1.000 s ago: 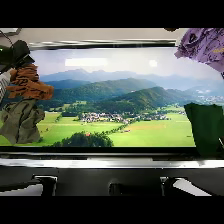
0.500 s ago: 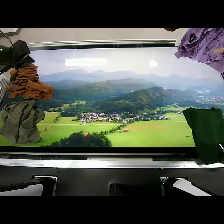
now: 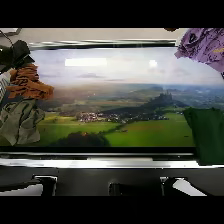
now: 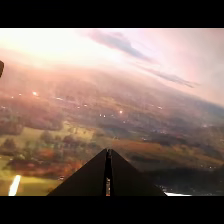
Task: Fold the clothes and pants, and hang the long-sleeved shirts on hangers.
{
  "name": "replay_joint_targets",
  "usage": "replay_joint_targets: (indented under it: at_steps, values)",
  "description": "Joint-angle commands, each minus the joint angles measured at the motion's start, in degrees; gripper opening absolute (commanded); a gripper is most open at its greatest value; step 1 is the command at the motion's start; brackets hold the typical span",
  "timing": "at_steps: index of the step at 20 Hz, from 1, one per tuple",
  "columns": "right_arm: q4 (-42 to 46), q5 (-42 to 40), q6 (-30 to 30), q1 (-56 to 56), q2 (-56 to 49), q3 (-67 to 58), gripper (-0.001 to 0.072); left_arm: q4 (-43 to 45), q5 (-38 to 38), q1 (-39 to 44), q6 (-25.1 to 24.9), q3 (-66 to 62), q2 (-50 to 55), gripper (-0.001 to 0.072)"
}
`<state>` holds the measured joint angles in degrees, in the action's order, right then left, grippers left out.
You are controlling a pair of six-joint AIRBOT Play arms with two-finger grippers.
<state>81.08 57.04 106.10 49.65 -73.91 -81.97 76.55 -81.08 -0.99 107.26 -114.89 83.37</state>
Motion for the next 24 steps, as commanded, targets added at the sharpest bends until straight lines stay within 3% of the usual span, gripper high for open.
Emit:
replay_joint_targets:
  at_steps: [1,4,7,12,15,24]
  values:
    - [-10.86,-5.05,-7.89,-14.69,0.11,-10.97,0.0176,0.04,-1.33,0.0,-2.23,0.02,-0.07,0.0019]
    - [-9.84,-2.1,-10.69,-34.69,-0.11,-11.08,0.0036,1.14,-3.3,0.0,-5.81,0.07,-0.96,0.0018]
    - [-2.91,1.14,-10.78,-54.12,-0.15,-11.08,0.0035,2.23,-5.7,0.02,-11.85,4.59,-4.55,0.0018]
    - [1.18,5.55,-7.72,-73.83,-0.15,-11.02,0.0035,2.16,-0.59,1.05,-18.32,20.24,-15.93,0.0018]
    - [1.36,4.55,-7.96,-78.53,-0.15,-11.02,0.0035,2.21,-0.33,1.07,-18.8,21.11,-18.16,0.0019]
    - [0.61,5.84,-7.96,-78.36,-0.13,-11.02,0.0036,2.14,-0.44,1.07,-18.8,21.11,-18.27,0.002]
